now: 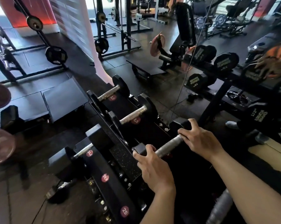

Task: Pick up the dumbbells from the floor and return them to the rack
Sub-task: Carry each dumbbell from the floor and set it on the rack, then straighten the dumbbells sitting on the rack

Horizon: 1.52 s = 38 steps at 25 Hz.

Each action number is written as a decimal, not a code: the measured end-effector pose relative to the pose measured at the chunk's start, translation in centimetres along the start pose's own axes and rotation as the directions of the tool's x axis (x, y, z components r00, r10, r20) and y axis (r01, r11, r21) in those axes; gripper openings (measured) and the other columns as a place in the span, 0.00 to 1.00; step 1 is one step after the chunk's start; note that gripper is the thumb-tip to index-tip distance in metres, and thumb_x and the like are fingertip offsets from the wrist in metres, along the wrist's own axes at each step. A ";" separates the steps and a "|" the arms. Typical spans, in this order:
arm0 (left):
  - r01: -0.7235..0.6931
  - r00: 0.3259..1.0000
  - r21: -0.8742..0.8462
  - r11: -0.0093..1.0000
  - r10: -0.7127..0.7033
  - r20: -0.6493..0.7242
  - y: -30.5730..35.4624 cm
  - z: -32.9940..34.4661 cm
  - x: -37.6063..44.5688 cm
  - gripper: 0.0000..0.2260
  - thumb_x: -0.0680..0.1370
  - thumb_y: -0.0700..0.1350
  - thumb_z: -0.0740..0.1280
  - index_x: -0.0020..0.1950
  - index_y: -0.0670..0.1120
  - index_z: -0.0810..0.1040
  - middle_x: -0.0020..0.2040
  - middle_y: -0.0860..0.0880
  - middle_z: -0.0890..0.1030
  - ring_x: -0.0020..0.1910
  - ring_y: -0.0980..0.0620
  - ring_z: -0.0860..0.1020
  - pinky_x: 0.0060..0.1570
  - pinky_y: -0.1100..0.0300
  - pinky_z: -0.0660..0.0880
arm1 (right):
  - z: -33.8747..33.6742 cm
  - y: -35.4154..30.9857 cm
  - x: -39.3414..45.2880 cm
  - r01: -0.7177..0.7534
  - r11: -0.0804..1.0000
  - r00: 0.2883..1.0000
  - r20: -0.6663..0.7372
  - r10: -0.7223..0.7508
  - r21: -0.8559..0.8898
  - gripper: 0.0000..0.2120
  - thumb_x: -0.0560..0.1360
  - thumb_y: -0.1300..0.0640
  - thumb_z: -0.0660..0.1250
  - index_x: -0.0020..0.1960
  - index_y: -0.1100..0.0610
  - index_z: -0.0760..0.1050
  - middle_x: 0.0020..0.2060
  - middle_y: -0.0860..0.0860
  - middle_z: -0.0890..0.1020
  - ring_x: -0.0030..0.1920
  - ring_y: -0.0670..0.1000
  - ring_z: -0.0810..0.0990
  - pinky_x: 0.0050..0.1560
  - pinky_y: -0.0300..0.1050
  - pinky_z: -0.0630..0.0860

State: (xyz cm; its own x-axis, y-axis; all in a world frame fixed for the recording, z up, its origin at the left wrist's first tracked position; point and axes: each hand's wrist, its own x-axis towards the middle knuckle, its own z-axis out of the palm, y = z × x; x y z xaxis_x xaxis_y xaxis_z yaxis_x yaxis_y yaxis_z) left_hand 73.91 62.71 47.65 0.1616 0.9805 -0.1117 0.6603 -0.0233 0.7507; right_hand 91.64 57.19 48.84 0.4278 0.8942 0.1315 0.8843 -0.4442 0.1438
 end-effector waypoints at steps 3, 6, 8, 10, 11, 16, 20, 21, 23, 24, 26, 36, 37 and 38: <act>0.072 0.997 -0.020 0.997 -0.072 0.010 0.4 0.9 -1.3 0.17 0.78 0.35 0.64 0.59 0.56 0.70 0.74 0.40 0.60 0.52 0.49 0.75 0.33 0.62 0.67 | 1.1 0.6 -0.2 -0.016 0.997 1.000 0.004 0.015 0.070 0.10 0.79 0.48 0.66 0.60 0.46 0.74 0.66 0.58 0.66 0.47 0.59 0.82 0.35 0.52 0.80; 0.115 0.993 0.017 0.993 -0.115 0.032 0.6 0.9 -2.1 0.19 0.78 0.34 0.64 0.61 0.57 0.69 0.76 0.41 0.57 0.55 0.48 0.74 0.33 0.61 0.70 | 1.4 0.2 0.0 -0.025 0.989 1.000 -0.003 0.026 0.147 0.10 0.80 0.49 0.64 0.60 0.46 0.71 0.68 0.57 0.63 0.55 0.58 0.76 0.41 0.53 0.82; 0.134 0.989 0.039 0.990 -0.136 0.061 0.7 0.9 -2.3 0.21 0.79 0.34 0.63 0.65 0.57 0.68 0.77 0.41 0.55 0.57 0.48 0.73 0.35 0.61 0.70 | 1.6 -0.1 0.1 -0.032 0.981 0.999 -0.003 0.033 0.192 0.10 0.80 0.50 0.64 0.60 0.46 0.70 0.71 0.57 0.61 0.59 0.58 0.72 0.48 0.52 0.81; 0.137 0.987 0.060 0.989 -0.141 0.080 0.8 0.9 -2.4 0.24 0.80 0.35 0.62 0.70 0.58 0.67 0.77 0.41 0.54 0.61 0.47 0.72 0.36 0.61 0.70 | 1.6 -0.1 -0.1 -0.031 0.981 1.000 0.005 0.030 0.191 0.13 0.78 0.50 0.67 0.62 0.47 0.71 0.74 0.58 0.58 0.66 0.60 0.69 0.56 0.55 0.79; 0.129 0.988 0.059 0.990 -0.134 0.073 0.6 1.0 -2.4 0.26 0.80 0.36 0.62 0.72 0.59 0.65 0.77 0.41 0.53 0.63 0.46 0.71 0.36 0.61 0.73 | 1.6 0.0 -0.2 -0.026 0.984 1.000 0.012 0.024 0.175 0.16 0.77 0.48 0.68 0.64 0.47 0.72 0.76 0.59 0.56 0.70 0.61 0.66 0.61 0.59 0.76; 0.062 0.997 0.047 0.997 -0.064 0.039 -0.3 0.9 -2.0 0.31 0.80 0.45 0.63 0.79 0.61 0.54 0.80 0.39 0.50 0.78 0.37 0.56 0.69 0.43 0.69 | 0.5 -1.1 -1.0 -0.031 0.992 0.999 -0.008 0.033 0.125 0.25 0.80 0.42 0.57 0.76 0.44 0.63 0.80 0.57 0.52 0.78 0.62 0.55 0.75 0.63 0.58; -0.015 1.000 0.044 0.999 0.015 0.001 -0.7 -2.4 -0.1 0.35 0.78 0.56 0.64 0.80 0.59 0.49 0.81 0.40 0.49 0.79 0.38 0.52 0.75 0.42 0.60 | -1.6 -4.5 -1.6 -0.057 0.980 0.994 -0.084 0.074 0.188 0.29 0.81 0.39 0.51 0.80 0.44 0.54 0.80 0.57 0.54 0.80 0.58 0.53 0.78 0.58 0.53; -0.042 0.999 0.054 0.998 0.043 -0.017 -1.0 -3.3 0.8 0.35 0.78 0.58 0.64 0.80 0.59 0.49 0.81 0.40 0.49 0.79 0.38 0.52 0.75 0.42 0.59 | -2.1 -5.4 -1.4 -0.064 0.976 0.991 -0.099 0.087 0.209 0.30 0.81 0.39 0.50 0.81 0.45 0.52 0.80 0.57 0.54 0.80 0.58 0.53 0.78 0.57 0.52; -0.083 0.994 0.079 0.993 0.088 -0.065 -1.4 -5.5 2.6 0.36 0.77 0.59 0.64 0.80 0.57 0.49 0.80 0.39 0.50 0.79 0.37 0.52 0.74 0.40 0.58 | -3.3 -7.0 -0.7 -0.074 0.967 0.985 -0.134 0.109 0.242 0.30 0.82 0.38 0.49 0.81 0.45 0.49 0.80 0.58 0.54 0.80 0.58 0.53 0.78 0.57 0.50; -0.092 0.990 0.092 0.992 0.101 -0.099 -1.4 -6.7 3.6 0.36 0.77 0.60 0.64 0.80 0.57 0.49 0.80 0.38 0.51 0.79 0.36 0.52 0.74 0.38 0.58 | -4.1 -7.7 -0.2 -0.071 0.964 0.983 -0.149 0.112 0.255 0.31 0.81 0.38 0.49 0.81 0.45 0.48 0.80 0.58 0.55 0.80 0.58 0.53 0.78 0.57 0.50; -0.101 0.983 0.109 0.989 0.116 -0.140 -1.2 -8.7 5.6 0.37 0.77 0.61 0.64 0.80 0.56 0.49 0.80 0.37 0.52 0.79 0.35 0.52 0.74 0.37 0.58 | -5.3 -8.8 0.9 -0.063 0.962 0.981 -0.160 0.109 0.265 0.31 0.81 0.37 0.49 0.81 0.44 0.47 0.80 0.58 0.54 0.80 0.58 0.53 0.78 0.59 0.50; -0.139 0.977 0.129 0.982 0.157 -0.143 0.2 -10.8 20.1 0.36 0.77 0.62 0.63 0.80 0.57 0.51 0.80 0.38 0.53 0.78 0.34 0.52 0.73 0.35 0.56 | -6.7 -13.2 13.8 -0.010 0.977 0.983 -0.178 0.049 0.212 0.31 0.80 0.37 0.48 0.81 0.43 0.46 0.80 0.58 0.55 0.79 0.59 0.55 0.77 0.62 0.52; -0.130 0.978 0.148 0.980 0.152 -0.144 0.2 -10.8 22.0 0.36 0.77 0.62 0.63 0.80 0.58 0.51 0.80 0.38 0.53 0.78 0.34 0.52 0.73 0.34 0.56 | -6.5 -13.6 15.7 -0.006 0.979 0.983 -0.177 0.043 0.203 0.31 0.80 0.37 0.48 0.81 0.42 0.46 0.80 0.57 0.54 0.79 0.59 0.55 0.77 0.62 0.52; -0.127 0.978 0.167 0.978 0.152 -0.145 0.1 -10.9 23.7 0.36 0.76 0.63 0.63 0.80 0.58 0.50 0.80 0.39 0.53 0.78 0.34 0.52 0.73 0.34 0.56 | -6.3 -13.9 17.6 -0.004 0.981 0.982 -0.185 0.041 0.194 0.31 0.80 0.37 0.49 0.81 0.42 0.46 0.80 0.57 0.54 0.79 0.59 0.55 0.77 0.62 0.52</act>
State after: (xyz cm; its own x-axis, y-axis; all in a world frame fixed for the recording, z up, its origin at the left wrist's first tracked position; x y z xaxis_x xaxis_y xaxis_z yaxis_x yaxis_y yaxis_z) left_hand 69.80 88.07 52.19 0.1521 0.9834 0.0990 0.7475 -0.1800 0.6394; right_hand 85.65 78.74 55.32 0.4214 0.8499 0.3163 0.9020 -0.4288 -0.0497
